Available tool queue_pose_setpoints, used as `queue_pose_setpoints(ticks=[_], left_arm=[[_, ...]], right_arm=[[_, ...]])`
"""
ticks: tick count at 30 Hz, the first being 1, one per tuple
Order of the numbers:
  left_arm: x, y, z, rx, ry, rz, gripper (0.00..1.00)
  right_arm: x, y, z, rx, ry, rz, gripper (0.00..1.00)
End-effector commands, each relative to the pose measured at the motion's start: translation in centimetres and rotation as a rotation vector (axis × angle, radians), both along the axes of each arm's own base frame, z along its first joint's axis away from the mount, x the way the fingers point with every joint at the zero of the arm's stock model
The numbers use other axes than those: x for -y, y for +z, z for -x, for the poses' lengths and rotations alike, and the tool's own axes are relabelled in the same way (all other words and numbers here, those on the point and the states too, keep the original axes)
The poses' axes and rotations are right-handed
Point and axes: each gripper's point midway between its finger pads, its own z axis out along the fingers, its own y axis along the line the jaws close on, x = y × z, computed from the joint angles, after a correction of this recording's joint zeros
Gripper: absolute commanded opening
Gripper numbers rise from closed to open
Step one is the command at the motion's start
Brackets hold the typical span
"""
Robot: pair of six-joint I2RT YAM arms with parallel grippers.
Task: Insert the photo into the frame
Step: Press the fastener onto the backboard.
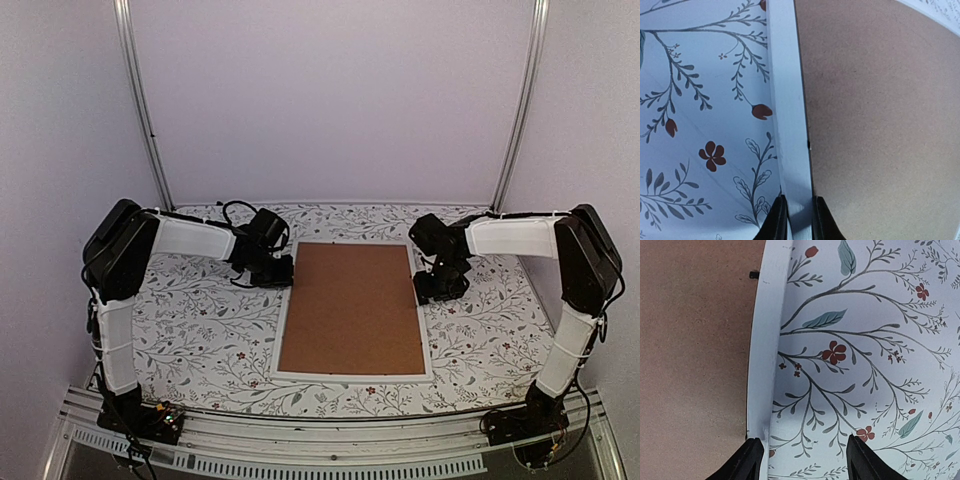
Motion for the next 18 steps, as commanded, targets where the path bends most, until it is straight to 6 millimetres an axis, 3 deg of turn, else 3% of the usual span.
queue_pose_setpoints(ticks=[1,8,18], left_arm=[[0.6,-1.5,1.8,-0.047,-0.050,-0.019,0.00],[0.6,-1.4,1.8,-0.045,-0.051,-0.018,0.00],[0.6,-1.6,1.9,-0.051,-0.051,-0.018,0.00]], right_arm=[[0.3,-1.0,-0.1,-0.007,0.002,0.014,0.62],[0.0,-2.0,0.3,-0.034,0.006,-0.001,0.62],[-0.6,-1.9,0.7,-0.040,0.010,-0.005,0.61]])
